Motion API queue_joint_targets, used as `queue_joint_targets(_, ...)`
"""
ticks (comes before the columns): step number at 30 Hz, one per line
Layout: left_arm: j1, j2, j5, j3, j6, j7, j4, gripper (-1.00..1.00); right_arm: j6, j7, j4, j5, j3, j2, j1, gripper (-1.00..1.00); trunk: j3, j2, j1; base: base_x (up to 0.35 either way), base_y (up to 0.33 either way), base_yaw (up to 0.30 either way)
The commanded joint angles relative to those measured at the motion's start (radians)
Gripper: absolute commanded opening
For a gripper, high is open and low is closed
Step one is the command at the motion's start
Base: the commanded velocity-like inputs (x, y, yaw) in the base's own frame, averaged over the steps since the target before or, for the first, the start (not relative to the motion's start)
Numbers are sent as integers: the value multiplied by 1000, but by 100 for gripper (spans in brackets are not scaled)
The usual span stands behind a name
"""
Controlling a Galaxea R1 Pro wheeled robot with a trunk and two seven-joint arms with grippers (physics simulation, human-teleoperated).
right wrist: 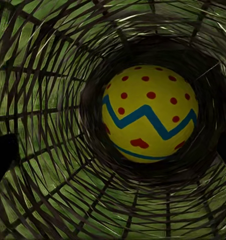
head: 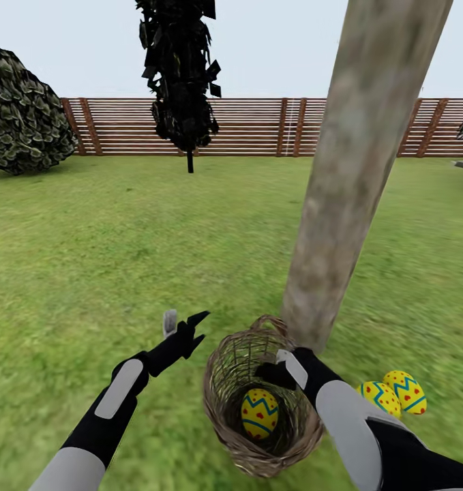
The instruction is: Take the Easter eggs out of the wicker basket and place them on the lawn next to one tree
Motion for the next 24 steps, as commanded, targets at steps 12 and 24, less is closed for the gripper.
queue_joint_targets(12, -1, 0, 3, 0, 4, -2, 1, 100, 7, -5, 2, -9, -2, 0, 1, 100, 7, 0, 0, 0, 77, -191)
queue_joint_targets(24, -1, 0, 5, 1, 4, -2, 1, 100, 7, -4, 5, -9, -2, 3, 4, 100, 18, 0, 0, 19, 165, -251)
